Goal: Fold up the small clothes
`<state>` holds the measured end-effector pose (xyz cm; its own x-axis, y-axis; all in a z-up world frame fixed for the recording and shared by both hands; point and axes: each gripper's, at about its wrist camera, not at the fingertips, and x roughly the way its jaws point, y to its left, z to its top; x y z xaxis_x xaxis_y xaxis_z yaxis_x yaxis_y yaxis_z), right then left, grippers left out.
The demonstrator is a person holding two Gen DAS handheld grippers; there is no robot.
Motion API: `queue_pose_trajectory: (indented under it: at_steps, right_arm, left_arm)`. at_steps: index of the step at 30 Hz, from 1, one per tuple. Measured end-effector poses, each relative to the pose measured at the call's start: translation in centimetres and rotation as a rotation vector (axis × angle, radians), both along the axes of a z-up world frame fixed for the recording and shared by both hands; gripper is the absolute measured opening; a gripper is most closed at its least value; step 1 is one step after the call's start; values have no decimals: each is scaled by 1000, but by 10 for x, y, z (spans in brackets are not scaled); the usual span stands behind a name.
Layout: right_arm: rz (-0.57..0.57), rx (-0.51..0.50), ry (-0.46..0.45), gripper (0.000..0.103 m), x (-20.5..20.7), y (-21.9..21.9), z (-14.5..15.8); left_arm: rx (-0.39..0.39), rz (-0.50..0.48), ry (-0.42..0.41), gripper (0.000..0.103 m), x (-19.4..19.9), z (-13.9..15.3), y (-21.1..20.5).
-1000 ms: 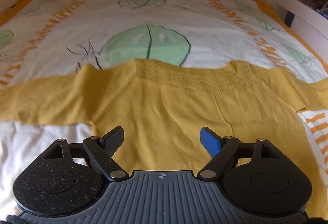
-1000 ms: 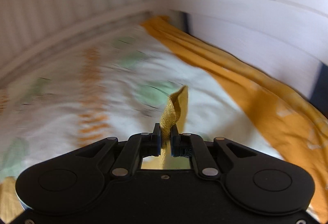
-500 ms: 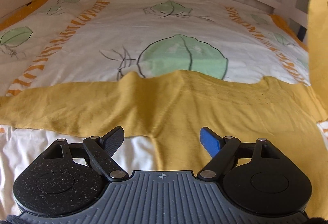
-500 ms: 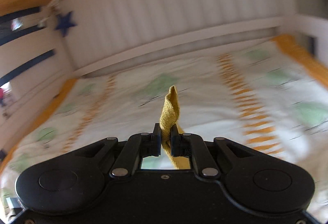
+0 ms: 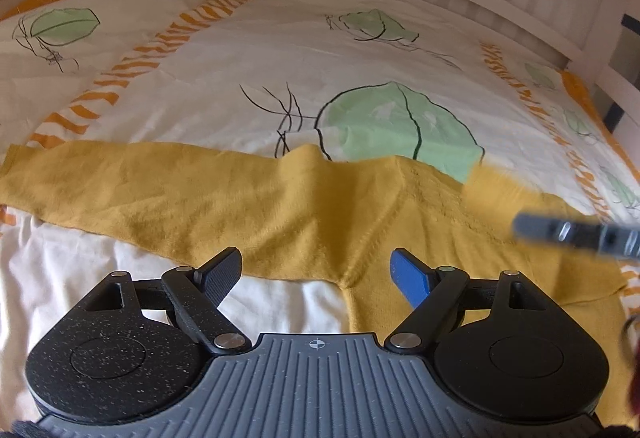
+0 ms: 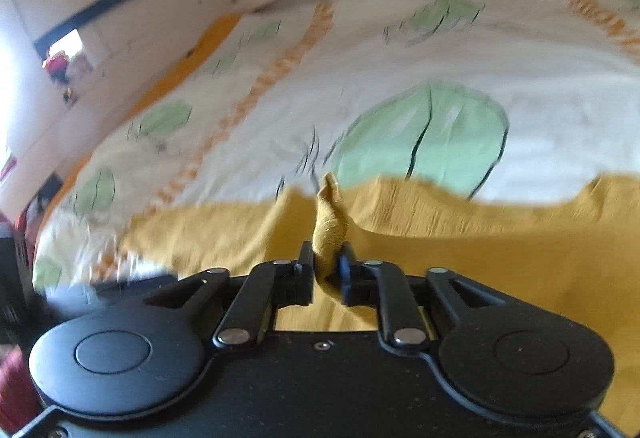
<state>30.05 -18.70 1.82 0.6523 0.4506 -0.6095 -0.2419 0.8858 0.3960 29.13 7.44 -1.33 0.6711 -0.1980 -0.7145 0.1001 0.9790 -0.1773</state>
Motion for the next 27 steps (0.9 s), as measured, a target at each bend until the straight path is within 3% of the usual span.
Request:
queue_pose_trajectory:
  at_steps: [2, 3, 4, 8, 13, 15, 18, 23, 27]
  right_arm:
    - [-3, -18, 4, 38, -10, -1, -6]
    - [-3, -28, 6, 52, -16, -5, -6]
    - [-9, -42, 7, 60, -21, -8, -6]
    - [-42, -123, -18, 63, -34, -26, -5]
    - [-111, -195, -25, 77, -54, -61, -3]
    - [-130, -223, -31, 80, -62, -76, -2]
    - [-128, -253, -36, 93, -72, -95, -3]
    - [-173, -284, -100, 93, -81, -118, -12]
    - [-177, -205, -83, 93, -76, -130, -11]
  left_arm:
    - [-4, -6, 9, 81, 0, -2, -1]
    - [-5, -8, 15, 81, 0, -3, -2]
    - [-5, -9, 20, 81, 0, -4, -2]
    - [-13, -16, 27, 81, -1, -2, -9]
    - [-2, -70, 7, 81, -6, -2, -27]
    - [-8, -89, 20, 81, -7, -7, -35]
    - [-19, -107, 62, 80, -8, -19, -49]
    - [-16, -98, 107, 80, -5, -32, -62]
    - [4, -74, 92, 76, 1, -34, -71]
